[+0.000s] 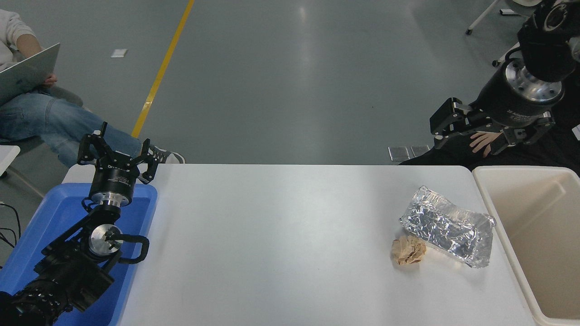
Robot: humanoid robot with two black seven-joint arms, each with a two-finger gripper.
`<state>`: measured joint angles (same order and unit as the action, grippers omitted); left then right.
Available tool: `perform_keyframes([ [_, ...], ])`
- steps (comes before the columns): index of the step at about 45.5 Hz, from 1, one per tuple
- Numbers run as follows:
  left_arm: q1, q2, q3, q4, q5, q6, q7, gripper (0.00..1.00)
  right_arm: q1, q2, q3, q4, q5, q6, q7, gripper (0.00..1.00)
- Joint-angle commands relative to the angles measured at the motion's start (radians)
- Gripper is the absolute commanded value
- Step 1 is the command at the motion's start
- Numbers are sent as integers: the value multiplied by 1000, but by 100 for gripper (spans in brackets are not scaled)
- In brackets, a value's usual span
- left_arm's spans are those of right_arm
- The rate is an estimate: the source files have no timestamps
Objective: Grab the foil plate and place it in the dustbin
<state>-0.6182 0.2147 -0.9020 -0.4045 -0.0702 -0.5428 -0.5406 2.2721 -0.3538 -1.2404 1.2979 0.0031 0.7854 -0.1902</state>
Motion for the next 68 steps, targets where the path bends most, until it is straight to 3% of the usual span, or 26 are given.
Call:
perform_keyframes([
  [1,0,-2,0,1,0,0,-1,99,-8,-1,-8,0,0,0,0,100],
  [23,0,-2,0,-1,0,0,-1,99,-97,-60,-64,-9,17,0,0,100],
  [33,1,-2,0,-1,0,0,-1,99,-232,-247,-16,-118,18,0,0,100],
  [37,0,-2,0,-1,0,0,-1,99,-345,-258,44,-150,6,0,0,100],
  [53,0,-2,0,-1,0,0,-1,99,-644,-240,127,-161,-81,-537,1,100],
  [68,0,-2,-2,-1,0,0,-1,99,-888,-217,286,-293,-190,-583,1,100],
])
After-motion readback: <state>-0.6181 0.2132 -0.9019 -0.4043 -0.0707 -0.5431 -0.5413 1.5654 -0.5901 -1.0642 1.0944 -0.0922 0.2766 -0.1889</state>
